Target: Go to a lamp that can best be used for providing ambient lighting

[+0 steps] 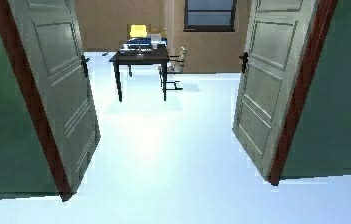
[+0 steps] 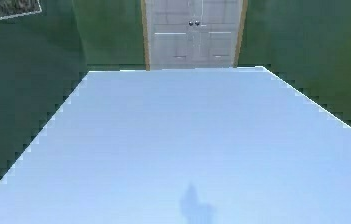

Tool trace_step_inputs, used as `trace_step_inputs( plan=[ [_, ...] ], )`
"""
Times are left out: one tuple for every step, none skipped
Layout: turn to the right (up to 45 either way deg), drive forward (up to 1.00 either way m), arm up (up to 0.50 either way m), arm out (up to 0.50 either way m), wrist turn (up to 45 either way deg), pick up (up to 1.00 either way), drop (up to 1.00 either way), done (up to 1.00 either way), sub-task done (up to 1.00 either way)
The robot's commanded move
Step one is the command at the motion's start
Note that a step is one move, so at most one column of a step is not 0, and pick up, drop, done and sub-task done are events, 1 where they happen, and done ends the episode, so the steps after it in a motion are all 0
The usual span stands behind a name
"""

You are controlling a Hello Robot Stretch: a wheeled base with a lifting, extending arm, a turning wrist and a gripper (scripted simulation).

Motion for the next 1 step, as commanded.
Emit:
trace_step_inputs(
  plan=[
    [-3.0,0.0,0.0,0.0,0.0,0.0,0.0,0.0,0.0]
  ],
)
